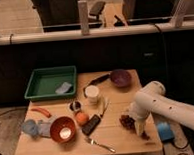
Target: Place grapes in paper cup
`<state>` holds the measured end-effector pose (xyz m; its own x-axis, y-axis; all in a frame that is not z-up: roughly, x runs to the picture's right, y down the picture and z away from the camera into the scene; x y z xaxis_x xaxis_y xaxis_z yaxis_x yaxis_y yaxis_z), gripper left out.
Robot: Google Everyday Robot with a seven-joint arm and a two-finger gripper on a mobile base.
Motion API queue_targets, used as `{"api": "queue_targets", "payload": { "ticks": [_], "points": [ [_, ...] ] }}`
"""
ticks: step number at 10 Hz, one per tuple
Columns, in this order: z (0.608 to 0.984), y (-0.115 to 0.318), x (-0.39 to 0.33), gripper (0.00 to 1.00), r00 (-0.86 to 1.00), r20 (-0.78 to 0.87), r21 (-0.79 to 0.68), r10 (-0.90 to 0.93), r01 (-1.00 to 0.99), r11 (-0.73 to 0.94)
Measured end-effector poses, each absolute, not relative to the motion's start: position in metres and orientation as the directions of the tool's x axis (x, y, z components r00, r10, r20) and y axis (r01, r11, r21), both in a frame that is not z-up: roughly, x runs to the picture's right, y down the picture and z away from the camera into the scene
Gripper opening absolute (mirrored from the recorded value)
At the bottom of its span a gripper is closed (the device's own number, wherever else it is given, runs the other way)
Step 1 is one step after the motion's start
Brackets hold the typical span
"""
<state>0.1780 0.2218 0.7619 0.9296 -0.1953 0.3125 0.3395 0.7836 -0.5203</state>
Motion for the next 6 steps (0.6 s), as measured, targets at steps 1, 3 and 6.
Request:
{"api": "queue_targets", "payload": {
  "ticks": [1, 3, 6],
  "points": [
    [0.765, 0.223, 0.180, 0.80, 0.930, 0.314, -0.521, -0.189, 0.335, 0.785],
    [0.772, 0.224, 0.181, 0.80, 0.930, 0.322, -0.522, -0.176, 0.330, 0.786],
    [0.779, 0.224, 0.180, 0.80, 0.929, 0.331, -0.521, -0.166, 0.327, 0.789]
  ]
}}
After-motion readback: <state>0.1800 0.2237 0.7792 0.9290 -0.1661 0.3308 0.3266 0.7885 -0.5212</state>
